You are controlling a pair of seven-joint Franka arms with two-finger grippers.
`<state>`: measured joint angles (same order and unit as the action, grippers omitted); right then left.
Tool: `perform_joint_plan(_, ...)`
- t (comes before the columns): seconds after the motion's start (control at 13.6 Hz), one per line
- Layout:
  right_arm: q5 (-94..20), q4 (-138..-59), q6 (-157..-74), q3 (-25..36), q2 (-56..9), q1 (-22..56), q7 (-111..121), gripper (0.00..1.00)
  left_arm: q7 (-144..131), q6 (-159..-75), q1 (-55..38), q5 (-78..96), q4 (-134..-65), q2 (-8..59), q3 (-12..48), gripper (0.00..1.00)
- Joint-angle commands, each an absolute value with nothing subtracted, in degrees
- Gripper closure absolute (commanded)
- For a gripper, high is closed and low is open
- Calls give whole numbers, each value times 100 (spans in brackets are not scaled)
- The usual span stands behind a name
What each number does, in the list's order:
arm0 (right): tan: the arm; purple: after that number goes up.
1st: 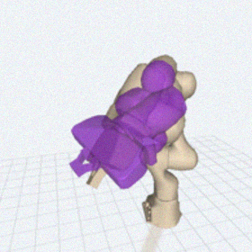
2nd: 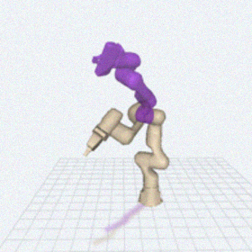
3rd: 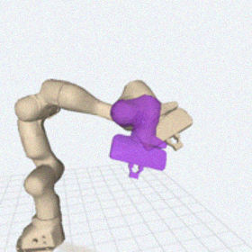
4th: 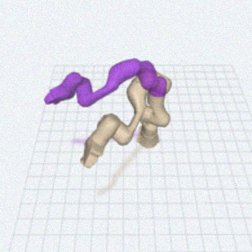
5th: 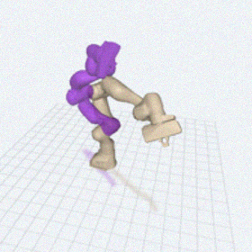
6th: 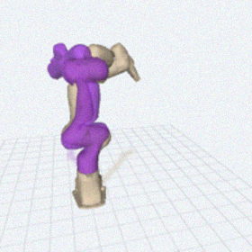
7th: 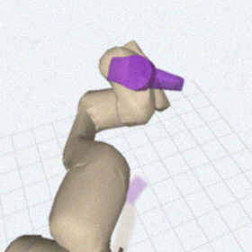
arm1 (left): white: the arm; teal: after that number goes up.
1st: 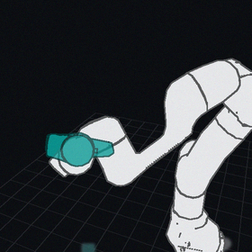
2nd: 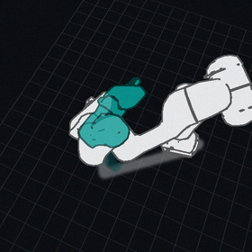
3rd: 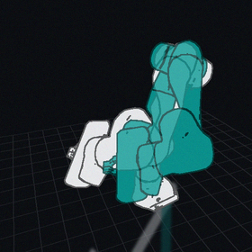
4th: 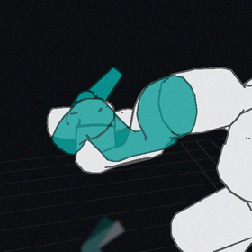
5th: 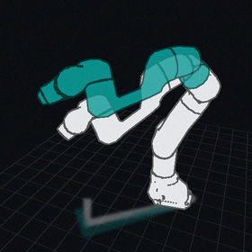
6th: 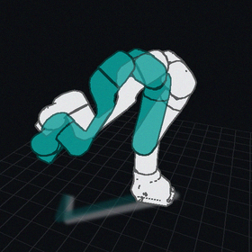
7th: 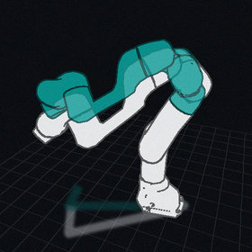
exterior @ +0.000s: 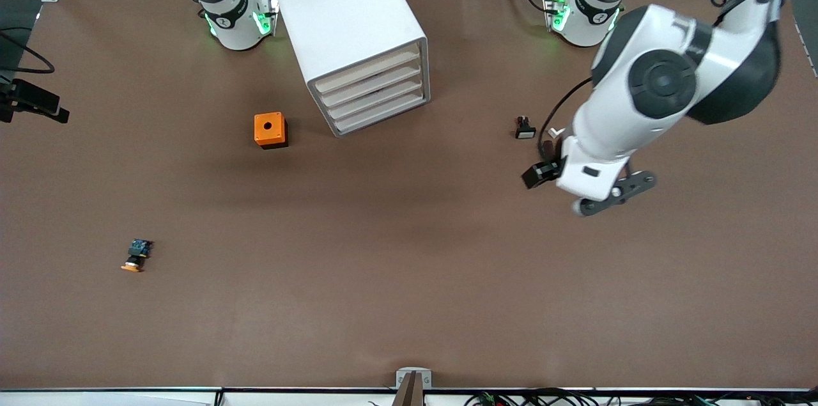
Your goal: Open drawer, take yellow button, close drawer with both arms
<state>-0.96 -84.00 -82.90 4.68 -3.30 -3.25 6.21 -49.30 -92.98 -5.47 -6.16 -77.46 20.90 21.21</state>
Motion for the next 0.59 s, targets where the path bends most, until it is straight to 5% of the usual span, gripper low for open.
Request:
perform_joint_plan(0.0,-123,-8613,-8279,448,-10,-396,721,0,-4721,-8975,-186,-756,-7910,1610,2197,0)
perform_joint_plan(0.52,-97,-9270,-8612,439,570,-369,440,0,-2482,-8350,290,-730,-8067,696,1725,1)
